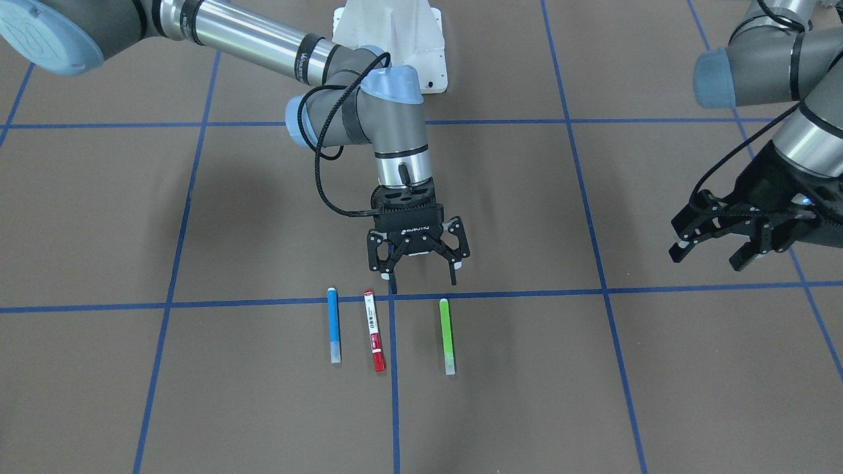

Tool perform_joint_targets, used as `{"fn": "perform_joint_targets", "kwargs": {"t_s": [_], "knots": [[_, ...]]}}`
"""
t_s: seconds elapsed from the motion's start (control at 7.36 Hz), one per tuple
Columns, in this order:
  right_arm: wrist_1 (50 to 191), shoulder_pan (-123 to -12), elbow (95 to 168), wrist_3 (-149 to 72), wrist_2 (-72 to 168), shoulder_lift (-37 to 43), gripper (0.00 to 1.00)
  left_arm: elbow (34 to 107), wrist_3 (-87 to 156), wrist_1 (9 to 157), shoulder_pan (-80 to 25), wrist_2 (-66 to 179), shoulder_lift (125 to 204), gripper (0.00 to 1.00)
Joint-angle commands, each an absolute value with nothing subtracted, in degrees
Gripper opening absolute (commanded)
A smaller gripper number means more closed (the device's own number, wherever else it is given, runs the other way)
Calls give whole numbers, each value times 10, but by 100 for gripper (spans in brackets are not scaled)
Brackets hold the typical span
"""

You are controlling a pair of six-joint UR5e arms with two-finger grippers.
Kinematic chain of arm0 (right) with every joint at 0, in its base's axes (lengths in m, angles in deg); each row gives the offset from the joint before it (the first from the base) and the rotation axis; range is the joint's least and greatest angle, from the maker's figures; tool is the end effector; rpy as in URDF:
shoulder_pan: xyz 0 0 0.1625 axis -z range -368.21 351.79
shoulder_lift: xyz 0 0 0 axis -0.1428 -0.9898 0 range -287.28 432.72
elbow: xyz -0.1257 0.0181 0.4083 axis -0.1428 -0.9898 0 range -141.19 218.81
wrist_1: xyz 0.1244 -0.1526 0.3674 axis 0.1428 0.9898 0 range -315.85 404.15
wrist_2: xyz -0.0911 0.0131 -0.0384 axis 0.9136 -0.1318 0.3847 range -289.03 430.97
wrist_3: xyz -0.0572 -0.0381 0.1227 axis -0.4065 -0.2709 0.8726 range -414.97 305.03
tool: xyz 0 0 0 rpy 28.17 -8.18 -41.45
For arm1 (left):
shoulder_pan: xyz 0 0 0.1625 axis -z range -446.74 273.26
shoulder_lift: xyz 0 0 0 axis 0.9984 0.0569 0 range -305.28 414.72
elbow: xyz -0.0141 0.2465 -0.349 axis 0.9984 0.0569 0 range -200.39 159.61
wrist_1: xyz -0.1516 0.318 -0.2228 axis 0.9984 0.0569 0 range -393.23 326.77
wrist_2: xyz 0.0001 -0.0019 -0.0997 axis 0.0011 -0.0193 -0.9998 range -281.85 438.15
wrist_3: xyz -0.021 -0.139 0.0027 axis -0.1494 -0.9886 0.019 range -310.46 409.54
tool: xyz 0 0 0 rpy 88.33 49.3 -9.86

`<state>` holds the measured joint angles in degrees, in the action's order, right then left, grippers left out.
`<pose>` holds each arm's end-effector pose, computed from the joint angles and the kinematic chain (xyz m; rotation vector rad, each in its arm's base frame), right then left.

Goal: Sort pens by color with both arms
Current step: 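Withdraw the right gripper while the left gripper moves toward the cup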

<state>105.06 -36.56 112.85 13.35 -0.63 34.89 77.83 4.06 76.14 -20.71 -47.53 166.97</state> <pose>-0.6366 -0.5455 0.1565 0.7381 -0.9050 0.2859 0.2188 -0.6183 0.3555 0.3580 0.9545 -0.0717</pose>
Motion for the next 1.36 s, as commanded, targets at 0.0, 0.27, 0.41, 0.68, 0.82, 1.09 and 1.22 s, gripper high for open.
{"fn": "perform_joint_targets", "kwargs": {"t_s": [0.0,0.27,0.41,0.68,0.82,1.09,1.22], "knots": [[1104,-405,1271,132,-102,275,98,777,-34,752,-235,-472,1693,99],[1159,-468,1406,102,-207,182,98,808,-71,620,-282,-448,1748,99],[1158,-513,1438,100,-278,136,98,828,-96,551,-314,-424,1781,99],[1154,-579,1447,80,-379,68,98,838,-190,511,-426,-337,1821,99],[1151,-599,1452,47,-400,33,98,834,-228,451,-465,-327,1860,99],[1149,-615,1452,3,-414,-20,98,803,-300,395,-511,-322,1935,99],[1149,-627,1452,-29,-415,-38,98,747,-330,383,-521,-303,1992,98]]}}
